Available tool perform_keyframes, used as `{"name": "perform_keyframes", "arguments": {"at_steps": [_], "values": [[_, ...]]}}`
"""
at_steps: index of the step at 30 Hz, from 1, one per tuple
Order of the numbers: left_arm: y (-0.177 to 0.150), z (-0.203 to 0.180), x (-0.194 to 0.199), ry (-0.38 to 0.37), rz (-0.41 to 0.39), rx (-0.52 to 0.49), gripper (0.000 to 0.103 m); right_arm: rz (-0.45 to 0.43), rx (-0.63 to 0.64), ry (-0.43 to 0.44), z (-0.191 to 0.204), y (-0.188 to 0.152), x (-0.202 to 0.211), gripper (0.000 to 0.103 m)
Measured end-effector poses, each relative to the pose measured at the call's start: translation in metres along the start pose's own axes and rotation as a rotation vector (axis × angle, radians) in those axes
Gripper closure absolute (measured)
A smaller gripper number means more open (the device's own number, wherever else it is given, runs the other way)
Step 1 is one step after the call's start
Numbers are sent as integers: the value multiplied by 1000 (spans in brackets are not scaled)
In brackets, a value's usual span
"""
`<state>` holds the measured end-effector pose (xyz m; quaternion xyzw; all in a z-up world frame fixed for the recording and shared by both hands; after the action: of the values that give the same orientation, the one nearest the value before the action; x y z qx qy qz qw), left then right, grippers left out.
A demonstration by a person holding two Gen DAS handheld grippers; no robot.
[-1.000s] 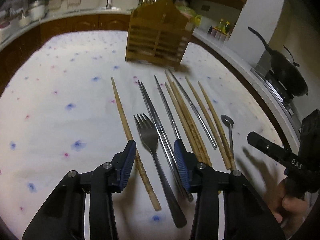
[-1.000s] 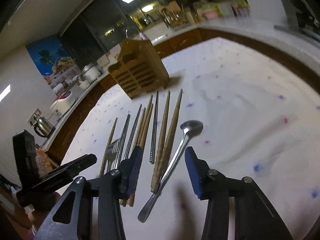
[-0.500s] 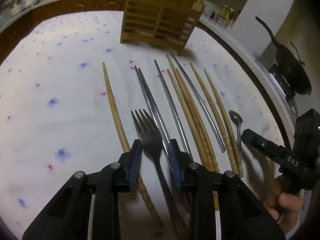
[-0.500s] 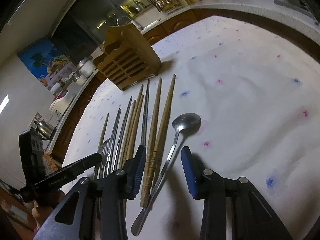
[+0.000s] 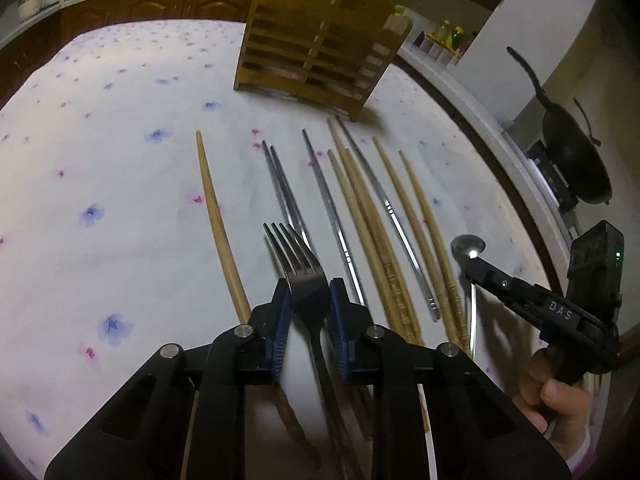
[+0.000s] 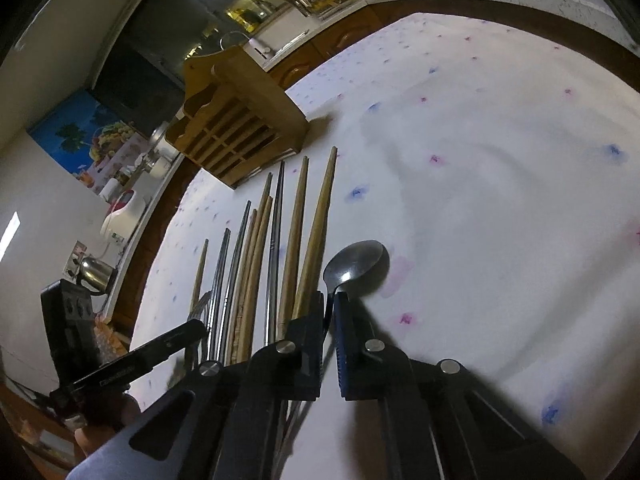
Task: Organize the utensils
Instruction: 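Grasp the metal fork with the left tool while the right tool grasps the metal spoon, then lift the fork and spoon and carry both toward the wooden holder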
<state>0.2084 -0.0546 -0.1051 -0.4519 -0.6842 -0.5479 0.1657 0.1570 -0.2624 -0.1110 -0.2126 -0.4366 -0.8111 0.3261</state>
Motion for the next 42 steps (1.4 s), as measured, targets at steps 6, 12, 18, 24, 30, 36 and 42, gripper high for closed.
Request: {"name": "perform_keyframes", "arguments": {"at_steps": [6, 12, 18, 24, 30, 36, 42], "values": [[8, -7, 29, -31, -70, 5, 86, -63, 52, 22, 22, 12, 21, 101], [26, -9, 69, -47, -166, 17, 101, -136, 109, 52, 52, 30, 50, 101], [48, -7, 101, -46, -261, 25, 101, -211, 181, 92, 87, 51, 73, 101], [65, -1, 112, -37, -312, 31, 101, -269, 243, 98, 111, 71, 81, 101], [81, 5, 113, -22, -338, 39, 101, -296, 260, 89, 115, 88, 75, 101], [119, 3, 111, 4, -389, 12, 101, -348, 287, 67, 123, 112, 72, 101], [192, -7, 114, 48, -504, -38, 101, -457, 369, 36, 146, 159, 69, 101]]}}
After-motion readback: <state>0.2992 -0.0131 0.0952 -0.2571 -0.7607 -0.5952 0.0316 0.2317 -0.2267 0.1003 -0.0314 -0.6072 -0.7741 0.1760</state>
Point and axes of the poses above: each gripper's, at about its wrist camera, not at the fingertips, and x roughly against the way its jaws point, z to its left, y to its top, the point moved 7 cm from there along -x, roughly the way its jaws point, and after that the axes turned 5 degrees about -z, right-handed, at the moved point
